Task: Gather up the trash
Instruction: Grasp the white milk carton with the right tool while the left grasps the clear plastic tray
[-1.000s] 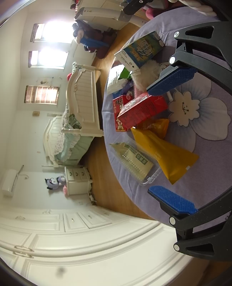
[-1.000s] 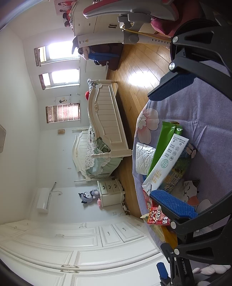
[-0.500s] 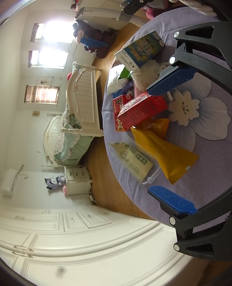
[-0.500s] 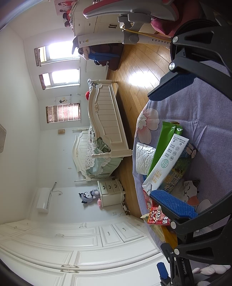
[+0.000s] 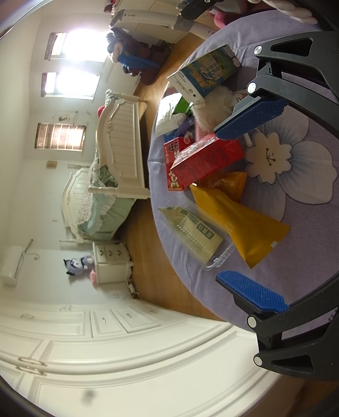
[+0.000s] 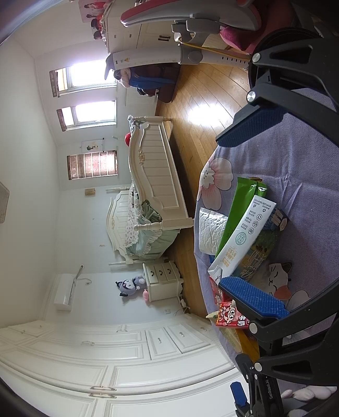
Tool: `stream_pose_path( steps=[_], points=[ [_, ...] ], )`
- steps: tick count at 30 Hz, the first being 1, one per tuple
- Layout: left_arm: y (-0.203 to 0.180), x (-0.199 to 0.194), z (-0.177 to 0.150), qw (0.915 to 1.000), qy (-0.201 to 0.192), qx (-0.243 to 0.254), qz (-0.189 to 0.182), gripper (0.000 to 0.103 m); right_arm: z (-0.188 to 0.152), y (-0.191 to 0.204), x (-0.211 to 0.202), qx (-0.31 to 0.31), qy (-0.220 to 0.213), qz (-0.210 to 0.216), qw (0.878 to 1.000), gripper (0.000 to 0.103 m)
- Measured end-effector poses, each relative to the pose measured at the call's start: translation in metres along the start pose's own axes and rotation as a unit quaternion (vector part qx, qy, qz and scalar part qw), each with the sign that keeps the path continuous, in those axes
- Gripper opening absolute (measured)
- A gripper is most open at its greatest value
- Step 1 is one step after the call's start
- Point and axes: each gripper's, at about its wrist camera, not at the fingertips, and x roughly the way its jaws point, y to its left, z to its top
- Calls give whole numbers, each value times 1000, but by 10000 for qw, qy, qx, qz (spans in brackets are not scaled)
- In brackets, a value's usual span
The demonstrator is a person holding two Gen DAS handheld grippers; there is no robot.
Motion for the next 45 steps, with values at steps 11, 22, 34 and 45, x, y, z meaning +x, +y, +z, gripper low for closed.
stream_pose_path(
  steps=[11,22,34,45],
  points=[
    [8,7,-1,9997,140,-222,-14,99,1,-6,0,126,31,31,9999,98],
    [72,14,27,9959,401,-607,-545,97,18,-35,17,-112,804,1343,9876,82],
    [42,91,48,9834,1321,882,-881,87,22,5,60,-1569,1440,2023,9559,75],
    [66,127,49,9820,1608,-187,-976,53,4,11,101,-1614,2327,2311,9308,59]
  ],
)
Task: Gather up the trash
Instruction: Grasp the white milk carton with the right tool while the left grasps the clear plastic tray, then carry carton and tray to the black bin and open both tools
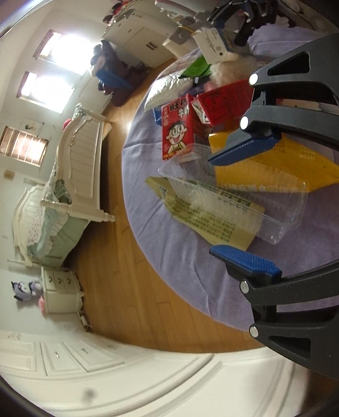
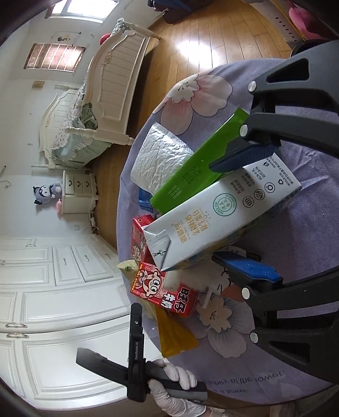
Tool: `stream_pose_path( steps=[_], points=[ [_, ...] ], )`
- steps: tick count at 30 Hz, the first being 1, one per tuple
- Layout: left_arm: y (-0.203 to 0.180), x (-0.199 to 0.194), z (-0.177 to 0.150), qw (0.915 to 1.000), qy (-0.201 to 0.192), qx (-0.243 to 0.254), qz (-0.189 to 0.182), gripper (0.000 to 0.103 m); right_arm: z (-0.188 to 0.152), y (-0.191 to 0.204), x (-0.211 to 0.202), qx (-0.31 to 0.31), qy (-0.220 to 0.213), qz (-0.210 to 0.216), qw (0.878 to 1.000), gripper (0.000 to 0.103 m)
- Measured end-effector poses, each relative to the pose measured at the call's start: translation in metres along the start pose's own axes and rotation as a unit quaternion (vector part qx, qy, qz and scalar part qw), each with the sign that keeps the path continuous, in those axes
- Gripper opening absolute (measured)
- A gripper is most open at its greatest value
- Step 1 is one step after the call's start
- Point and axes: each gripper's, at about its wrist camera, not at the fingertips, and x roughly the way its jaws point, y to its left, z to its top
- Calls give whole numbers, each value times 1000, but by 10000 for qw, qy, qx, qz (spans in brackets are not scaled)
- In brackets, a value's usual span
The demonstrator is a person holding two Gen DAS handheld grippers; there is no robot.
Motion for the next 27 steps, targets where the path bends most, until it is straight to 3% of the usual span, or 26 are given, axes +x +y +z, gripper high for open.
stream_pose_path(
  steps=[2,4,6,14,17,23,27],
  points=[
    [2,7,0,9999,126,-59,-15,38,-2,0,-4,149,-45,151,9998,48],
    [5,9,1,9998,129,-171,-10,17,-7,1,-9,324,-93,208,9992,46],
    [7,8,2,9997,38,-239,40,3,-11,4,-14,380,-130,127,9991,45],
    [-1,-59,5,9952,-937,-240,121,3,-19,8,-39,872,-415,255,9950,41],
    [-10,-95,12,9911,-1299,-272,-84,3,-18,6,-54,1109,-693,297,9910,41],
    [-72,-125,17,9868,-1345,64,-896,3,-26,5,-84,1247,-1147,42,9855,41],
    [-133,-116,3,9831,-1077,356,-1437,3,-43,-3,-115,1305,-1432,-589,9793,41]
  ],
)
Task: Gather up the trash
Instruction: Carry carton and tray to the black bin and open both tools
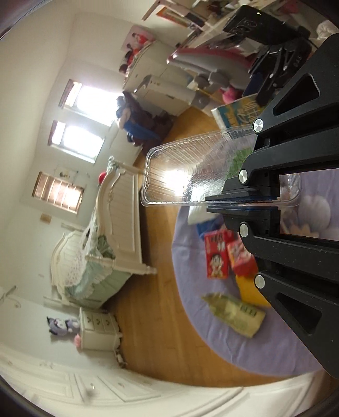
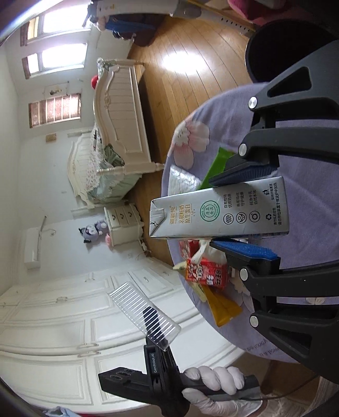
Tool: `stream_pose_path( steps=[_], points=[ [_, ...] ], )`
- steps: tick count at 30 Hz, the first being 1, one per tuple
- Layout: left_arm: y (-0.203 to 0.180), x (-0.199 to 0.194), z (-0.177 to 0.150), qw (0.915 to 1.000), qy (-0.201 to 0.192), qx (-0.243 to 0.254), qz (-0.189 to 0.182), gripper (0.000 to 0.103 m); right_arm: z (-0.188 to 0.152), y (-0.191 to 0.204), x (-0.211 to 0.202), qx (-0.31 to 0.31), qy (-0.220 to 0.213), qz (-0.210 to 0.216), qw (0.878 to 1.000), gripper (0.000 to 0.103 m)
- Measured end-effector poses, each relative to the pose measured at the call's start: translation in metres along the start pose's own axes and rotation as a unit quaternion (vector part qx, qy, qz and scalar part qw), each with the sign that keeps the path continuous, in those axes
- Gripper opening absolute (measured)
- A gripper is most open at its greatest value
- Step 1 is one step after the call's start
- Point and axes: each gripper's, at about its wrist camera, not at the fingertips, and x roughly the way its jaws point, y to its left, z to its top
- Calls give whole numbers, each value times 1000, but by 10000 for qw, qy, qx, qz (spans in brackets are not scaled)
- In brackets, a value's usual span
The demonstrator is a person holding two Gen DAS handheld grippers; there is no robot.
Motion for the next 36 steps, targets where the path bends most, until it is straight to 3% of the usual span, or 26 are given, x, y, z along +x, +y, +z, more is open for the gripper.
stream_pose_path(
  steps=[6,11,14,19,24,31,36],
  points=[
    [-89,73,-27,9912,834,95,-1020,3,-19,-51,-54,158,-420,-1351,9898,41],
    [-166,143,-65,9743,1579,440,-1543,3,-55,-99,-65,398,-128,-2074,9774,41],
    [-204,190,-84,9635,2009,581,-1671,3,-76,-126,-62,500,99,-2342,9708,41],
    [-242,238,-110,9514,2468,681,-1714,3,-110,-170,-54,742,458,-2607,9615,41],
    [-267,270,-128,9438,2743,819,-1652,3,-134,-200,-48,1156,594,-2584,9573,41],
    [-277,301,-139,9376,2981,989,-1490,3,-149,-217,-39,1591,707,-2416,9546,41],
    [-283,311,-140,9382,2989,1147,-1311,4,-151,-219,-32,1677,843,-2368,9533,44]
  ],
)
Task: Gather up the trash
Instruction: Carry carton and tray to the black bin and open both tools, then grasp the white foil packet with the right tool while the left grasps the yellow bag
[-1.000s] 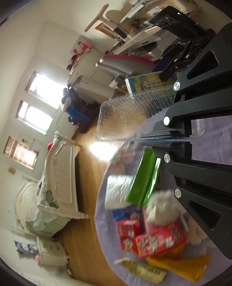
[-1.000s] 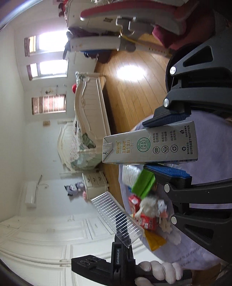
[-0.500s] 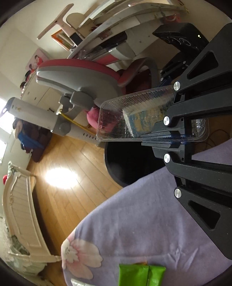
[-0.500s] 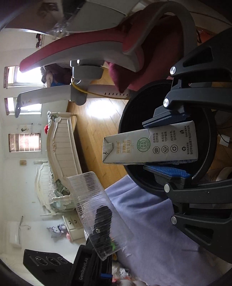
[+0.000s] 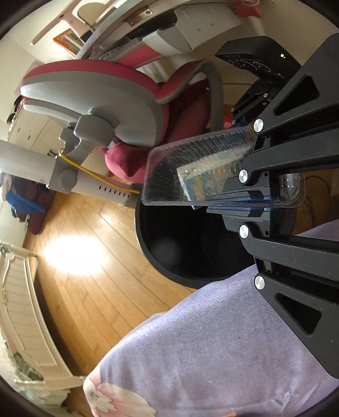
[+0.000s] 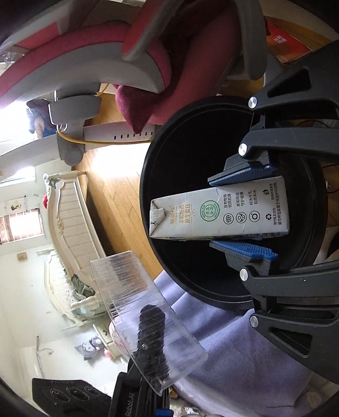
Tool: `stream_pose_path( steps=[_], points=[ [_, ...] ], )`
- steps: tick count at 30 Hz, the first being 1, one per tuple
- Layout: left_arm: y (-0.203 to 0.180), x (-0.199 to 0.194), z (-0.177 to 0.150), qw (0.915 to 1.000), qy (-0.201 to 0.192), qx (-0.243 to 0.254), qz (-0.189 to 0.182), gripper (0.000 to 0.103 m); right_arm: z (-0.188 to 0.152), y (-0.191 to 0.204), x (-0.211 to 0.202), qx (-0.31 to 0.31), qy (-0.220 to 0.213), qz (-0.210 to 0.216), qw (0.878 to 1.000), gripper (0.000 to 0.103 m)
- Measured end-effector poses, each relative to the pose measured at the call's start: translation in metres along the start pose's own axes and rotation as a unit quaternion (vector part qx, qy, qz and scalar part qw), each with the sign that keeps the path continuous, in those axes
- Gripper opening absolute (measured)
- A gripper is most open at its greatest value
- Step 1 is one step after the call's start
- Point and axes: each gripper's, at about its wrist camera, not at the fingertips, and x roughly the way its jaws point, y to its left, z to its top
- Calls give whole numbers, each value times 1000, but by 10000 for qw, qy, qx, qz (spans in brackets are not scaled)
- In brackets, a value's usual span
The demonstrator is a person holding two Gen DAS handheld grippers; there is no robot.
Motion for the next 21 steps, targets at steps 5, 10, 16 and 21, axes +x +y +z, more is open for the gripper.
stream_pose_path(
  steps=[5,10,16,21],
  points=[
    [-2,-26,-4,9987,-400,188,241,67,3,0,-7,79,-77,-98,9999,74],
    [0,-63,-12,9966,-734,236,300,67,5,8,-26,68,-318,55,9995,74],
    [19,-126,-31,9881,-1446,78,526,78,19,40,-47,-176,-547,457,9973,74],
    [55,-191,-58,9722,-2126,-198,958,85,41,84,-60,-606,-715,900,9915,74]
  ],
)
